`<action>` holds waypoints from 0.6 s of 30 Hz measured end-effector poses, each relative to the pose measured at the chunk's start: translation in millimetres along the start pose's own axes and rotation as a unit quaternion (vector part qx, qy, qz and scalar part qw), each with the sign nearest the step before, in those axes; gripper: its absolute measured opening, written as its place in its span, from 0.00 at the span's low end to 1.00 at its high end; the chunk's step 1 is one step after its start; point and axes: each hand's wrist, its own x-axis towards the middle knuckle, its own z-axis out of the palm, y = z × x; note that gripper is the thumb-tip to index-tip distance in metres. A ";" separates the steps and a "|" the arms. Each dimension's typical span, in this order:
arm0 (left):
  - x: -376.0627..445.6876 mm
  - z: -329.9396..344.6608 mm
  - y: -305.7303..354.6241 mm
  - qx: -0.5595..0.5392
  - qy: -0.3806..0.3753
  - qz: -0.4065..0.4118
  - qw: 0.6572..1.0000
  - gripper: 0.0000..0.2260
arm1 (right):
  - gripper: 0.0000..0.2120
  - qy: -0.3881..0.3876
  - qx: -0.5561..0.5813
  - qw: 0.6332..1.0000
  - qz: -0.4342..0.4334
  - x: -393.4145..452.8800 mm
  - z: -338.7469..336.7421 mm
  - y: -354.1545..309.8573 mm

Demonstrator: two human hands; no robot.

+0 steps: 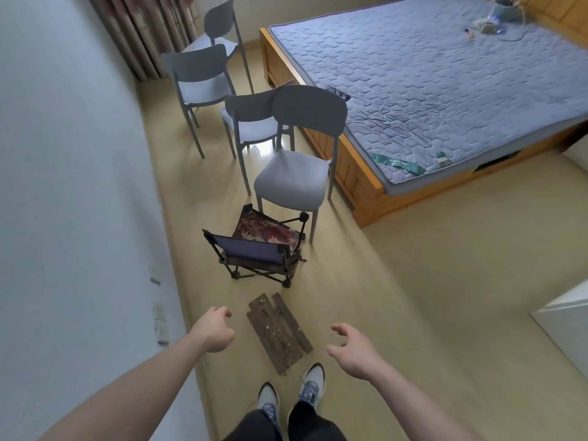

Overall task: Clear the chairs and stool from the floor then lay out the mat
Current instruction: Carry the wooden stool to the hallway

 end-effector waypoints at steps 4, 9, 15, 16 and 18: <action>38.7 2.6 6.9 0.021 -0.012 0.002 1.000 0.25 | 0.27 -0.022 0.013 0.999 0.026 51.7 8.7 1.2; 116.4 12.4 16.7 0.042 -0.028 0.020 0.998 0.24 | 0.26 -0.034 0.034 0.996 0.076 115.2 33.6 13.4; 246.3 67.6 12.2 0.050 -0.056 0.024 0.997 0.23 | 0.24 -0.029 0.081 0.984 0.154 211.9 92.4 61.6; 270.3 82.7 7.4 0.062 -0.064 0.022 0.996 0.23 | 0.25 -0.032 0.091 0.981 0.170 231.5 108.7 74.0; 313.3 110.2 -1.2 0.078 -0.079 0.012 0.994 0.24 | 0.27 -0.039 0.108 0.972 0.203 263.3 139.7 97.6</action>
